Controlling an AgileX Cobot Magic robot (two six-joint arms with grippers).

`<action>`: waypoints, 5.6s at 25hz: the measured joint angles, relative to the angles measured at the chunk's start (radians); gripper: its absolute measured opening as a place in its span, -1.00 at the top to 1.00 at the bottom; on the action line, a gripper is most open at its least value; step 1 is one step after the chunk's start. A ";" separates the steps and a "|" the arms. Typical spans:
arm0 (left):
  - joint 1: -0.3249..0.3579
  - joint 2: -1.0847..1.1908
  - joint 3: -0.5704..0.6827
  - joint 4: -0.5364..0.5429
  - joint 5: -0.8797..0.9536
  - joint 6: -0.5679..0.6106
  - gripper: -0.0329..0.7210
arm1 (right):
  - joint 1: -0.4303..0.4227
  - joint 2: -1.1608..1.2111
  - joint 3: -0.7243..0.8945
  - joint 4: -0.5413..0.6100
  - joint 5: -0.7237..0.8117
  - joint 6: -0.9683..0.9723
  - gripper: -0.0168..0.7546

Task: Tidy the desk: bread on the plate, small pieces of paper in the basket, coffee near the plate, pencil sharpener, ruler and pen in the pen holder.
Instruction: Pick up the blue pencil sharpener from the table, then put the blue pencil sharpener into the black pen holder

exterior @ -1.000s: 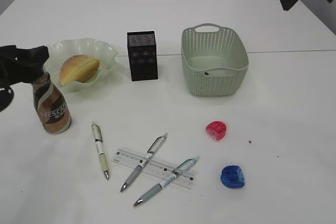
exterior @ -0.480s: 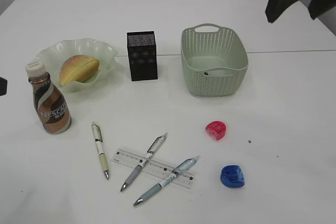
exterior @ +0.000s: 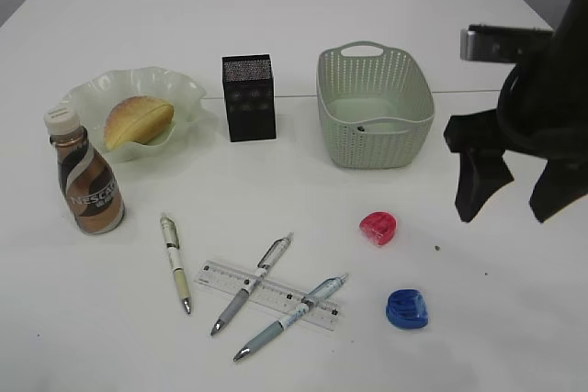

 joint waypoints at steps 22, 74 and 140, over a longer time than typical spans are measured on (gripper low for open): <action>0.000 0.000 -0.034 0.039 0.192 0.000 -0.33 | 0.159 0.265 0.097 0.041 -0.208 0.176 -0.50; 0.000 -0.004 -0.035 0.048 0.197 0.000 -0.33 | 0.159 0.421 0.097 0.030 -0.324 0.174 -0.50; 0.000 -0.004 -0.035 0.048 0.175 0.000 -0.26 | 0.240 0.593 -0.602 0.161 -1.088 -0.433 0.09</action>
